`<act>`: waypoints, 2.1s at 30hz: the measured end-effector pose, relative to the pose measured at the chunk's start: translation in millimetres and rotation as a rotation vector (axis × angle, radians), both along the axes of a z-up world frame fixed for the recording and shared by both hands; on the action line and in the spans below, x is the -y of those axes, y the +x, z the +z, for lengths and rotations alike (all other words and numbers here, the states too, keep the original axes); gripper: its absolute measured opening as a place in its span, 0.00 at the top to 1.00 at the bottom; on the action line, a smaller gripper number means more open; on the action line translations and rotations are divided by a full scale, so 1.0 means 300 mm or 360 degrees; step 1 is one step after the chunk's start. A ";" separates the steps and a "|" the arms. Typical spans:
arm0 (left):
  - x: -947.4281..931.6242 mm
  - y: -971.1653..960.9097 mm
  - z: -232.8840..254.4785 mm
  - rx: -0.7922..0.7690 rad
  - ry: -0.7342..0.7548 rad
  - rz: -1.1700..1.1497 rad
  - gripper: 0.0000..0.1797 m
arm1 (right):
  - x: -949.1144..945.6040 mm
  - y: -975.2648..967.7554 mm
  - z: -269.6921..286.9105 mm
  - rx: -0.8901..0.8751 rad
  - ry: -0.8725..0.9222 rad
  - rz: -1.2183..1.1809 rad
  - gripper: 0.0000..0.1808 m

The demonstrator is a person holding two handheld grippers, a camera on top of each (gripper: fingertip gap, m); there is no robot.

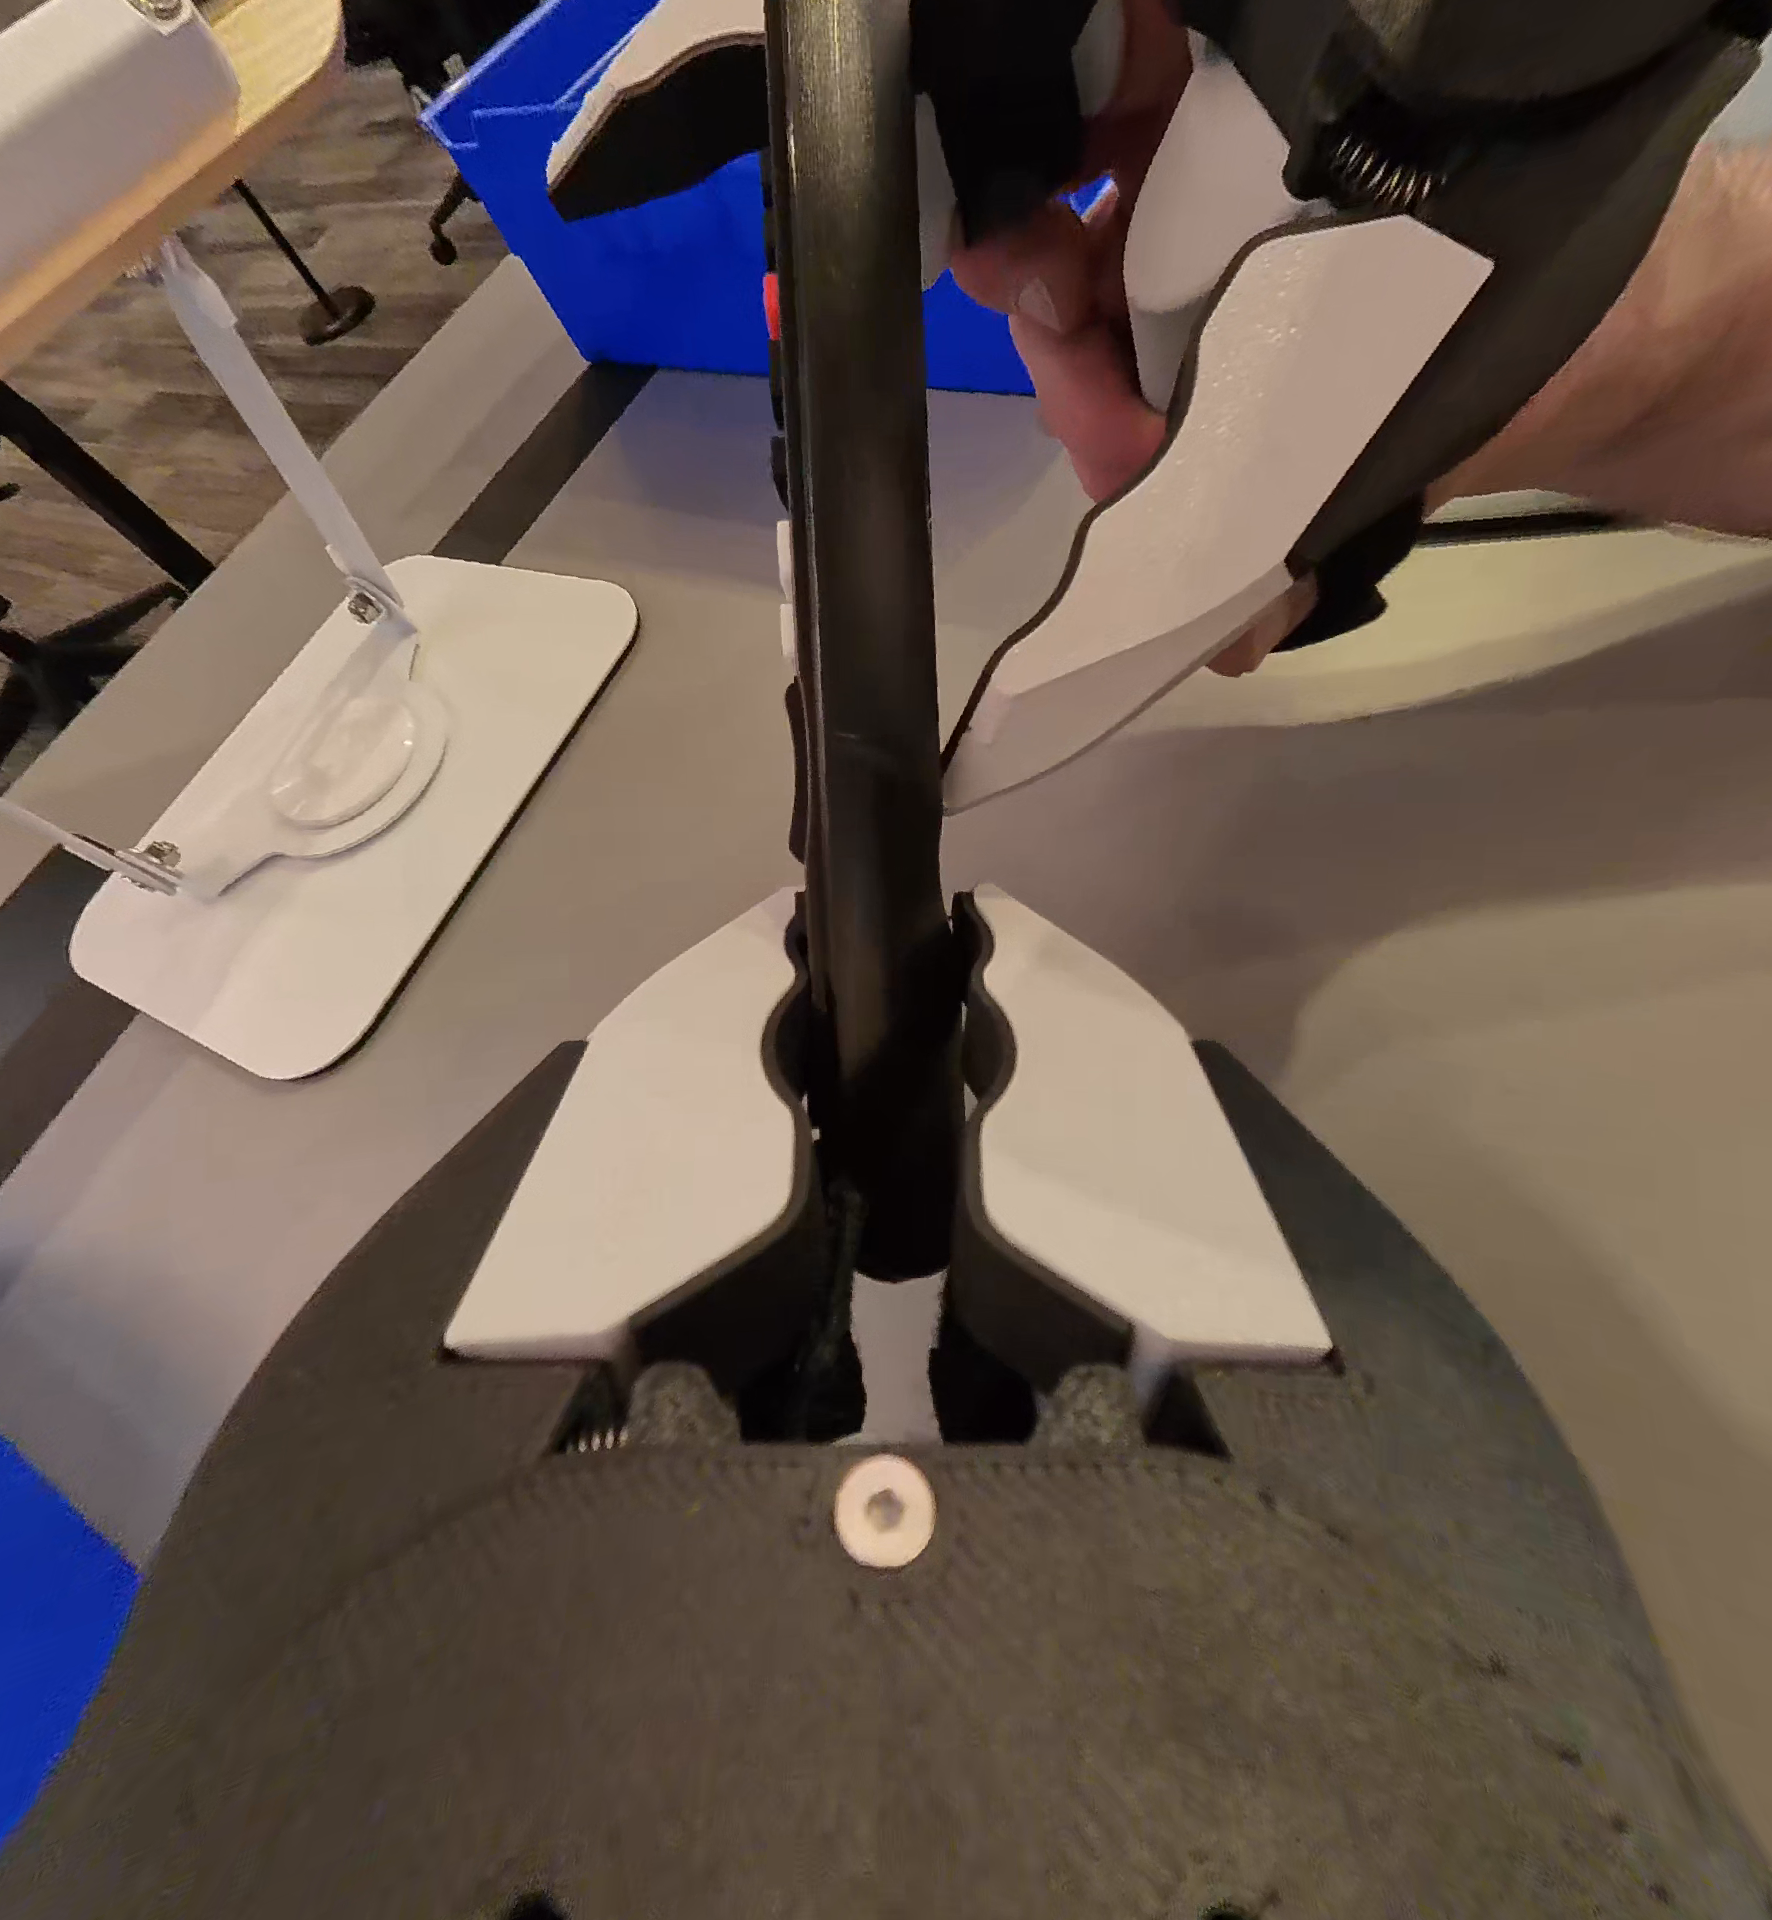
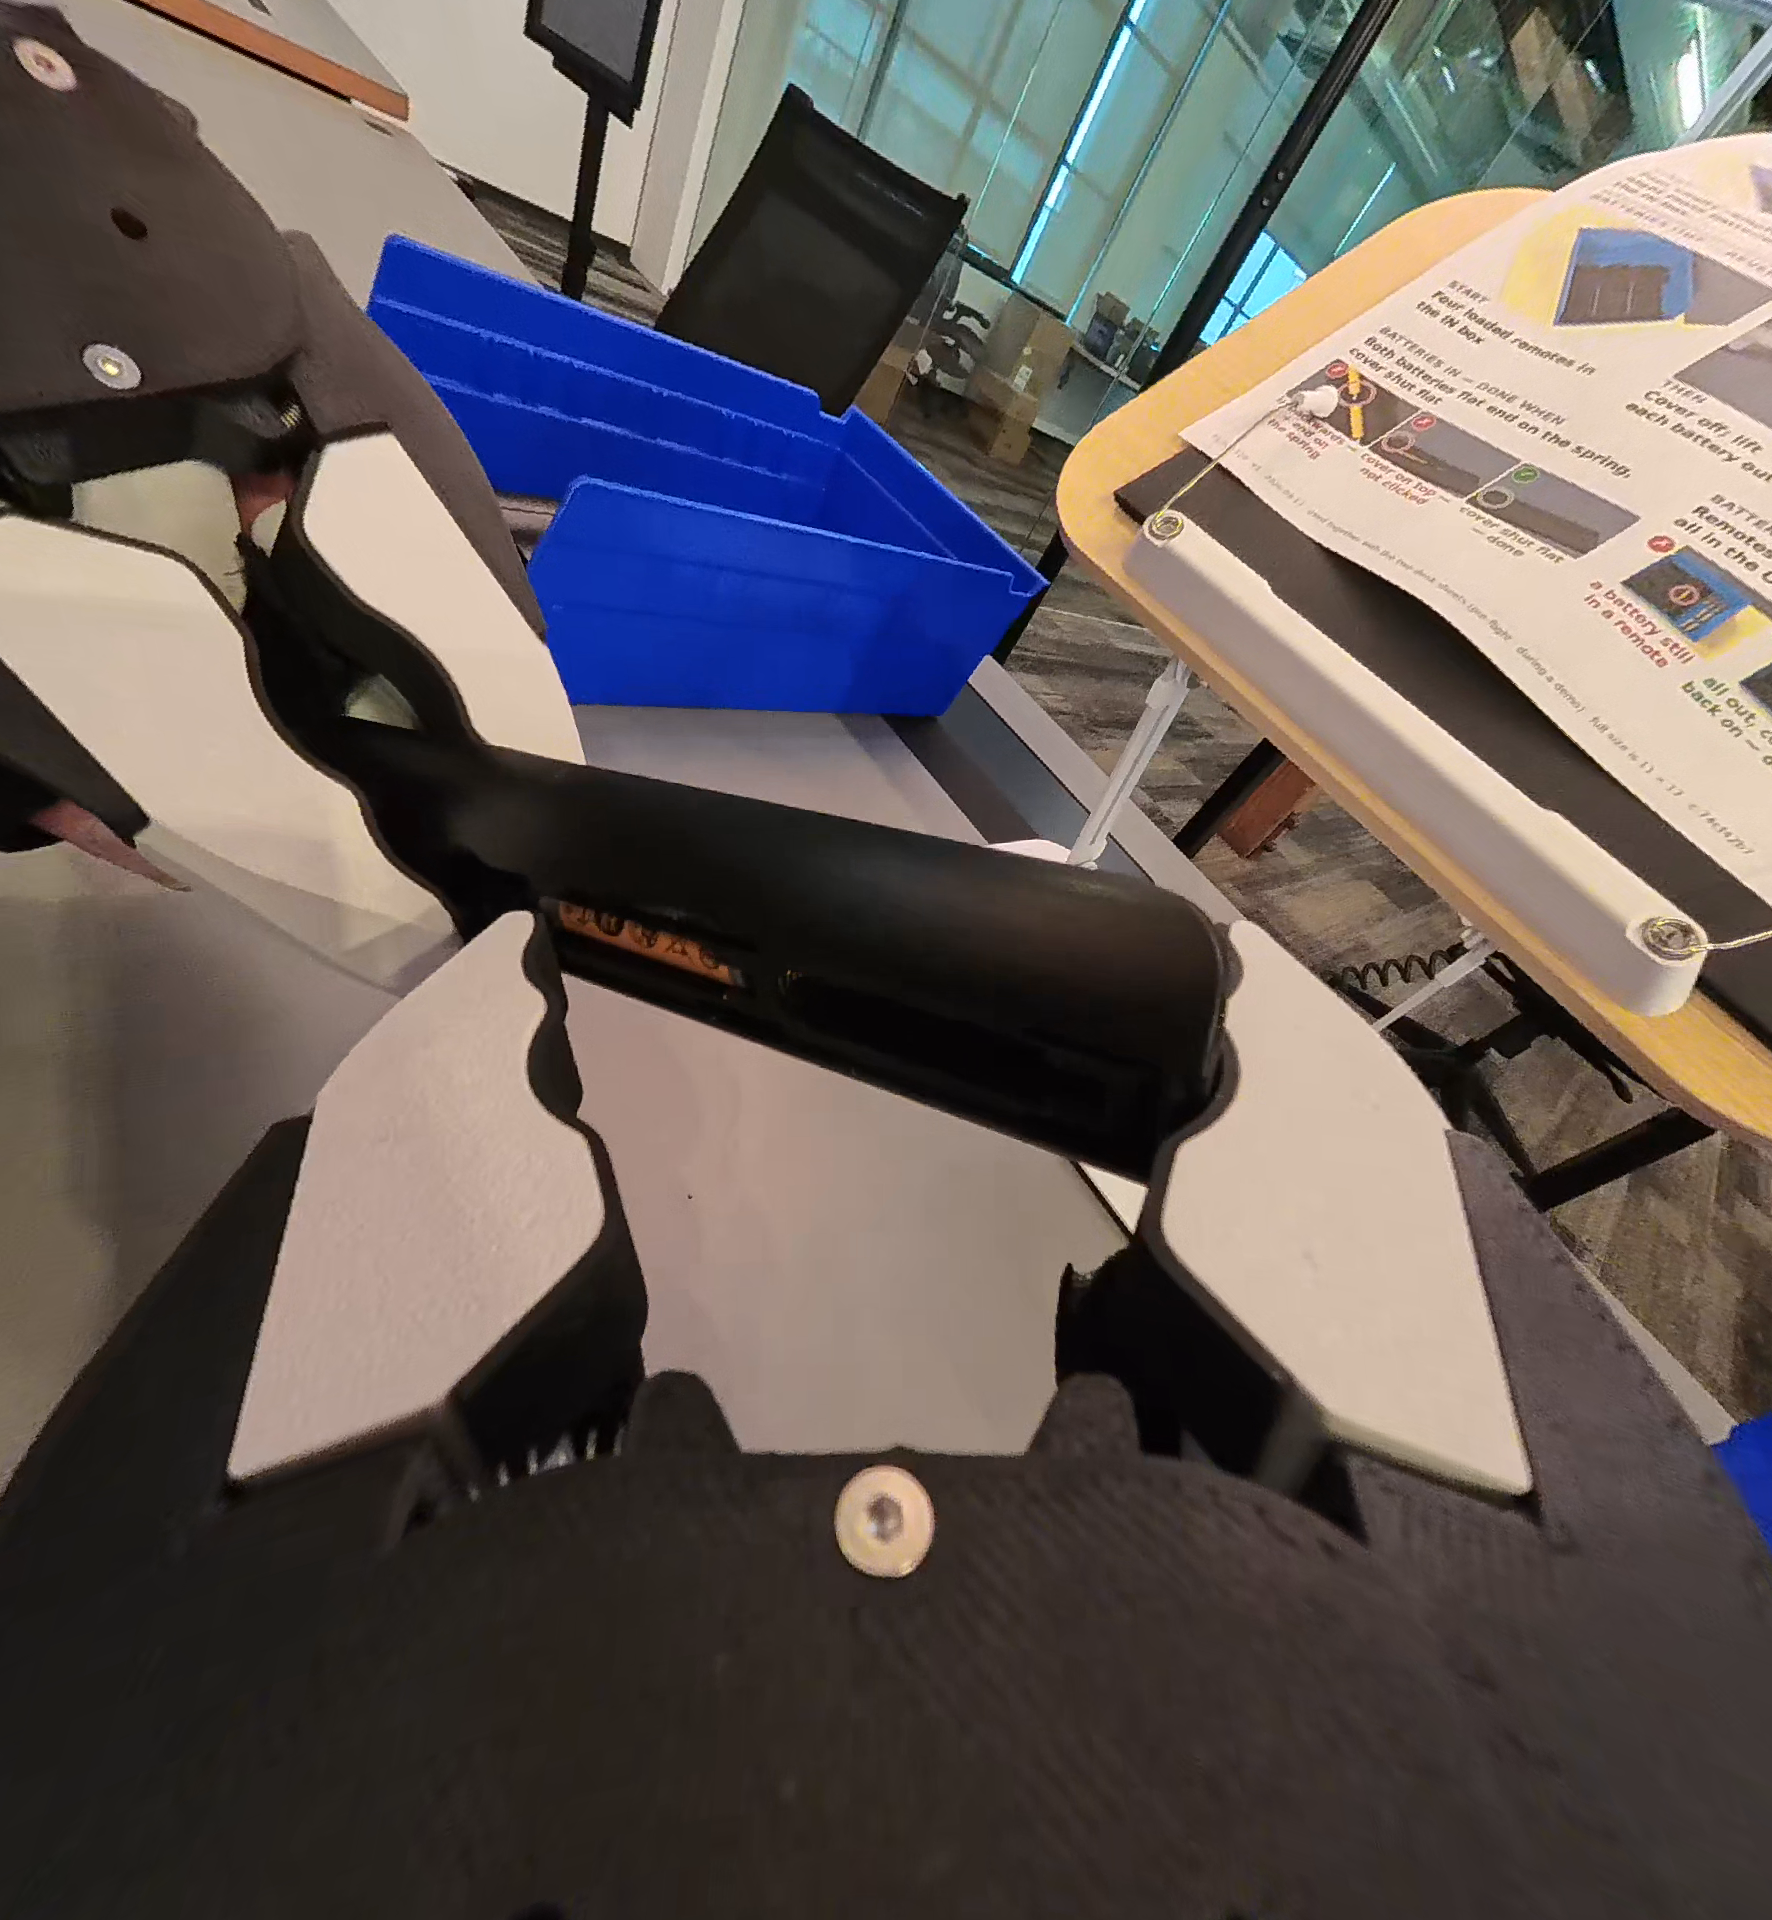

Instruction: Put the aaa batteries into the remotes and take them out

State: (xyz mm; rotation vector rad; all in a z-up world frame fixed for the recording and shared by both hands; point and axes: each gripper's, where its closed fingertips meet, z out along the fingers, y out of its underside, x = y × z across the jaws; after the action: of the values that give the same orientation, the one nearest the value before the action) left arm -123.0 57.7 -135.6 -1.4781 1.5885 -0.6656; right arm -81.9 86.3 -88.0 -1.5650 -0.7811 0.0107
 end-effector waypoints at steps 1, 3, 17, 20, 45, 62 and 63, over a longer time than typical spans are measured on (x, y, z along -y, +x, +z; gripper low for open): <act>0.002 0.000 0.000 -0.0001 -0.0012 -0.0002 0.87 | 0.001 -0.001 0.000 -0.0008 0.0004 0.0009 0.37; 0.000 0.001 -0.003 -0.0009 0.0006 0.0015 0.87 | -0.001 0.001 -0.006 -0.0021 -0.0018 0.0011 0.37; -0.015 -0.003 0.002 -0.0024 0.0128 0.0067 0.87 | -0.005 0.004 -0.013 -0.0148 -0.0126 0.0022 0.41; -0.014 -0.004 0.004 -0.0008 0.0079 0.0052 0.87 | -0.006 -0.007 0.002 -0.0101 -0.0063 0.0008 0.39; -0.013 0.003 0.014 0.0018 0.0199 0.0068 0.88 | 0.002 0.006 0.009 -0.0034 -0.0004 0.0008 0.41; -0.032 -0.007 0.001 0.0010 0.0074 0.0062 0.87 | -0.007 0.000 0.019 0.0030 -0.0024 0.0043 0.45; -0.031 -0.007 -0.001 0.0011 0.0040 0.0063 0.87 | -0.009 0.003 0.021 0.0040 -0.0001 0.0018 0.44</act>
State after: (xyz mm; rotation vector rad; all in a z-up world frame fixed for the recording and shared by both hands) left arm -125.1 66.9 -135.8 -1.4834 1.5534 -0.6255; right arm -80.9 89.0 -81.6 -1.5643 -0.8095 -0.0005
